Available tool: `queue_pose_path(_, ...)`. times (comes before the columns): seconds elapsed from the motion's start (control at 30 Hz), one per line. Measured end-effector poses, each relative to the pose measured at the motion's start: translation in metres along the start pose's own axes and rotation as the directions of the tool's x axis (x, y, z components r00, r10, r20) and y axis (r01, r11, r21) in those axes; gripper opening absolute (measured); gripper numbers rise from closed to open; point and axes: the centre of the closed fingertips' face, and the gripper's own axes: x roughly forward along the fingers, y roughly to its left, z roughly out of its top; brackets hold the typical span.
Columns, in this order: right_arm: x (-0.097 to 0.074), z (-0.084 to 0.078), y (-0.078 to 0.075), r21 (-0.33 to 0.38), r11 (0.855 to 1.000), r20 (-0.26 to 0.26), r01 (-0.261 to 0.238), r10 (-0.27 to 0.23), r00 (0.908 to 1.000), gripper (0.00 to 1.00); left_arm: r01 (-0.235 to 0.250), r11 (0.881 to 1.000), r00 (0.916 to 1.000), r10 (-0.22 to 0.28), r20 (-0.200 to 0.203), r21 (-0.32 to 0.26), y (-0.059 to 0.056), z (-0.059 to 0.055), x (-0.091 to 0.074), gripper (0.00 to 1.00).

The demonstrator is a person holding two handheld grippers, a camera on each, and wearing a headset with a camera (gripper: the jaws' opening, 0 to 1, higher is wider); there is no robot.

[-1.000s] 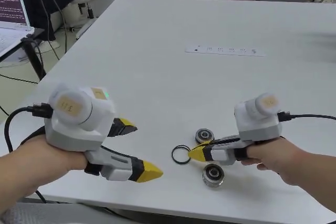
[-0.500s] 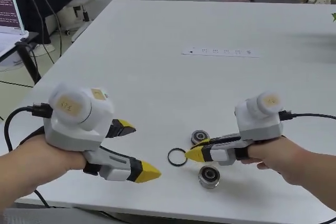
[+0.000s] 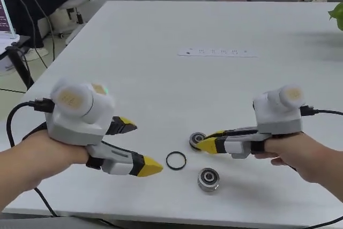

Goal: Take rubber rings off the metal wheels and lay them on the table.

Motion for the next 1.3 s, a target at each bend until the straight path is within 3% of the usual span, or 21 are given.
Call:
queue_pose_path(0.3, -0.009, 0.005, -0.011, -0.032, 0.999, 0.017, 0.042, -0.041, 0.999, 0.24, -0.001, 1.0, 1.0, 0.001, -0.002, 0.014, 0.005, 0.007, 0.01, 0.67)
queue_pose_path(0.83, -0.008, -0.004, -0.023, -0.142, 0.987, -0.021, 0.079, -0.083, 0.9964, 0.27, 0.018, 0.999, 0.9997, -0.017, -0.018, 0.042, 0.014, 0.014, 0.036, 0.62)
queue_pose_path(1.3, 0.0, -0.016, -0.036, -0.2, 0.976, -0.057, 0.085, -0.098, 0.9936, 0.23, 0.054, 0.996, 0.9983, -0.053, -0.026, 0.068, 0.008, 0.019, 0.059, 0.55)
